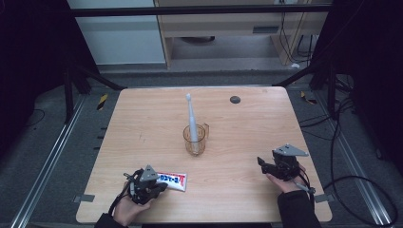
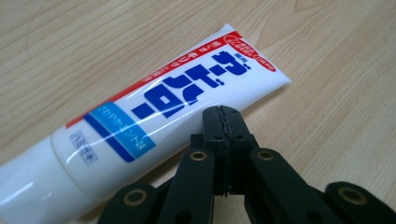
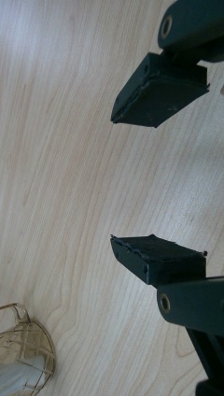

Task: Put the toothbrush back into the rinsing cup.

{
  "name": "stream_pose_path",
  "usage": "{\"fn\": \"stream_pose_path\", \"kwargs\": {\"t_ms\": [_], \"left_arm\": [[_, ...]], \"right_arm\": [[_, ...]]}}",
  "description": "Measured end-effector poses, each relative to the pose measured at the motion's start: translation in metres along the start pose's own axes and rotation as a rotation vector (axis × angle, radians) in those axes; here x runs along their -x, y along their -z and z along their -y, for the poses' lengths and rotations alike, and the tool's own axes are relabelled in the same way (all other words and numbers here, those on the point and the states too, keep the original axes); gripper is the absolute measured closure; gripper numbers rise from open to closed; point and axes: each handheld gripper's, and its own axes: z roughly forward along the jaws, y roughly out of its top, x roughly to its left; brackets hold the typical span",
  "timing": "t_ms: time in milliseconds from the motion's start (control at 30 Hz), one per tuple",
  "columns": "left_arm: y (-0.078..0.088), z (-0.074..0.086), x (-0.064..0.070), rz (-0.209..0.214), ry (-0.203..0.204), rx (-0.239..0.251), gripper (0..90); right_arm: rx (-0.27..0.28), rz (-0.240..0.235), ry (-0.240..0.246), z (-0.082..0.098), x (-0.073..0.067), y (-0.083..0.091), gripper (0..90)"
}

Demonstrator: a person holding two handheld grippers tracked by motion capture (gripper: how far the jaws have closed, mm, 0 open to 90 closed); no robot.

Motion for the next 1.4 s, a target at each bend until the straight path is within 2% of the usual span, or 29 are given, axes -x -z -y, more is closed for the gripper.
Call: {"fn": "stream_pose_path", "kwargs": {"t_ms": [267,433,533,633,667,733,767,800,867,967,1100,1400], "left_arm": [[-0.011,-0.011,-0.001,-0.003,-0.015,-0.002,89.6],[-0.005,-0.018,0.001,0.006,-0.024,0.022,89.6],[0.009,-0.027,-0.008,-0.027,-0.025,0.073,89.6],[0.018,-0.036,-0.027,-0.100,0.001,0.101,89.6],[0.019,-0.037,-0.035,-0.123,0.013,0.097,89.6],[0.017,-0.037,-0.050,-0.138,0.052,0.072,89.6],[0.015,-0.035,-0.057,-0.146,0.058,0.049,89.6],[0.012,-0.033,-0.062,-0.153,0.066,0.020,89.6],[0.010,-0.027,-0.068,-0.147,0.086,-0.005,89.6],[0.007,-0.022,-0.070,-0.136,0.087,-0.039,89.6],[0.005,-0.019,-0.068,-0.128,0.067,-0.076,89.6],[0.011,-0.007,-0.068,-0.126,0.084,-0.091,89.7]], "right_arm": [[-0.001,-0.003,0.006,-0.001,-0.001,-0.001,33.4],[-0.005,-0.003,-0.005,0.000,0.000,-0.001,33.4],[-0.005,0.002,0.002,0.000,0.000,-0.002,33.4],[-0.008,0.002,0.001,0.001,0.000,-0.002,33.4],[-0.008,0.001,0.002,0.001,0.000,-0.003,33.4],[-0.013,0.000,0.001,0.001,0.000,-0.003,33.4],[-0.015,0.004,0.002,0.002,0.001,-0.004,33.4],[-0.018,0.007,0.002,0.002,0.001,-0.004,33.4],[-0.020,0.007,0.001,0.003,0.002,-0.005,33.4],[-0.025,0.009,0.000,0.003,0.002,-0.006,33.4],[-0.027,0.007,0.006,0.004,0.001,-0.005,33.4],[-0.025,0.005,0.006,0.004,0.002,-0.004,33.3]]}}
